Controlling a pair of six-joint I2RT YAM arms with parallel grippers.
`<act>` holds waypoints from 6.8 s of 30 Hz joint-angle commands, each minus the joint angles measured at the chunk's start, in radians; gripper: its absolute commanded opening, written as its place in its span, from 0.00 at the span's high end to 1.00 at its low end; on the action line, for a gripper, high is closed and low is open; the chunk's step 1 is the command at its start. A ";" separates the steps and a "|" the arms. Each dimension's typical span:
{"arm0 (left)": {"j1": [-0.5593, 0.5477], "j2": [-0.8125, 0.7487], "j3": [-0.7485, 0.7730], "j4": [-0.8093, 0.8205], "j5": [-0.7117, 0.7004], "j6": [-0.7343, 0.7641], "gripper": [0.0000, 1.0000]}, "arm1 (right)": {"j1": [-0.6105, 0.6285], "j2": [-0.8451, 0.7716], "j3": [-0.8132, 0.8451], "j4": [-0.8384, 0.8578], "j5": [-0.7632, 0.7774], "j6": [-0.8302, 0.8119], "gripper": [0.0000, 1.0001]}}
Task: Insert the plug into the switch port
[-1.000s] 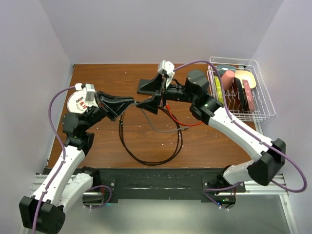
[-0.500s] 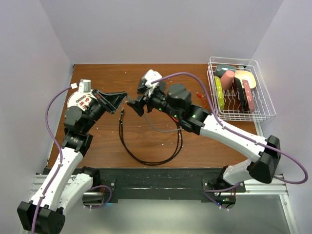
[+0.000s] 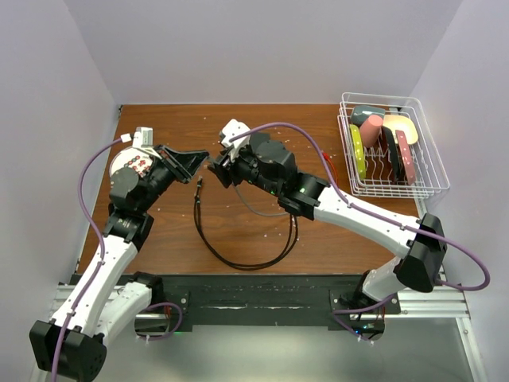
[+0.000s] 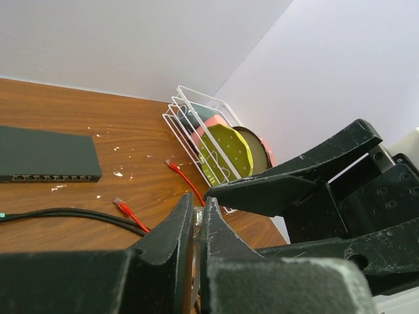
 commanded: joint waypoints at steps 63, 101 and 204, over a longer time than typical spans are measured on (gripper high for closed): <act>-0.001 1.082 0.548 0.114 -0.238 0.411 0.16 | -0.522 0.643 0.366 -0.024 -0.023 0.366 1.00; 0.039 1.173 0.375 0.272 0.024 0.299 0.24 | -0.484 1.106 0.941 -0.343 -0.182 0.328 1.00; 0.155 1.164 0.220 0.471 0.152 0.283 0.32 | -0.352 0.689 0.371 -0.477 -0.201 0.145 1.00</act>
